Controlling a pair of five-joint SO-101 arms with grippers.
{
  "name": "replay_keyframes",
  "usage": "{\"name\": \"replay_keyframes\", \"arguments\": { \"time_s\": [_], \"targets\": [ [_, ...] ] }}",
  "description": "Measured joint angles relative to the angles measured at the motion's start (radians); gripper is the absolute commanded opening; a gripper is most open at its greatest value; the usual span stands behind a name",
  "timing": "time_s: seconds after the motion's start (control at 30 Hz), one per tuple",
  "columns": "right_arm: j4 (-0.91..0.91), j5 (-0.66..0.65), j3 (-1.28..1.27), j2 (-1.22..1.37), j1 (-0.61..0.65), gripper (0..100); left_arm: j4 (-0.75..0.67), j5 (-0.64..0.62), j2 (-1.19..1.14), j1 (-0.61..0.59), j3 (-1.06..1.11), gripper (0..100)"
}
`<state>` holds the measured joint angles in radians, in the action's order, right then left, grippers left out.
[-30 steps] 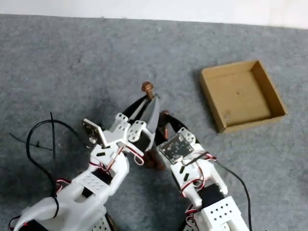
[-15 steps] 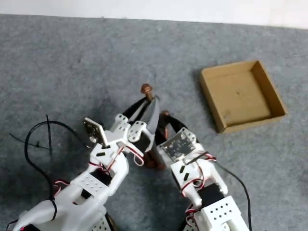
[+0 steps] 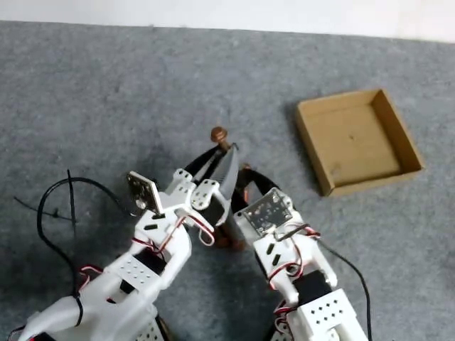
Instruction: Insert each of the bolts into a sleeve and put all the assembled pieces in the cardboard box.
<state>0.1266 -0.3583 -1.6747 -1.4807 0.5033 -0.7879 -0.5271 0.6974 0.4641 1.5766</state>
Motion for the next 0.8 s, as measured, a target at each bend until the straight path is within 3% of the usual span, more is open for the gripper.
{"name": "replay_keyframes", "arguments": {
  "time_s": [0.2,0.47,0.7,0.8],
  "targets": [
    [0.0,0.0,0.0,0.002,0.0,0.5,0.063,0.0,0.002,0.0,-0.011,1],
    [0.0,0.003,0.0,0.002,-0.011,0.5,0.336,0.0,0.002,0.003,-0.121,1],
    [0.0,0.003,0.0,0.003,-0.014,0.5,0.374,0.0,0.003,0.003,-0.133,1],
    [0.0,0.003,0.0,0.003,-0.014,0.5,0.374,-0.002,0.003,-0.006,-0.133,10]
  ]
}}
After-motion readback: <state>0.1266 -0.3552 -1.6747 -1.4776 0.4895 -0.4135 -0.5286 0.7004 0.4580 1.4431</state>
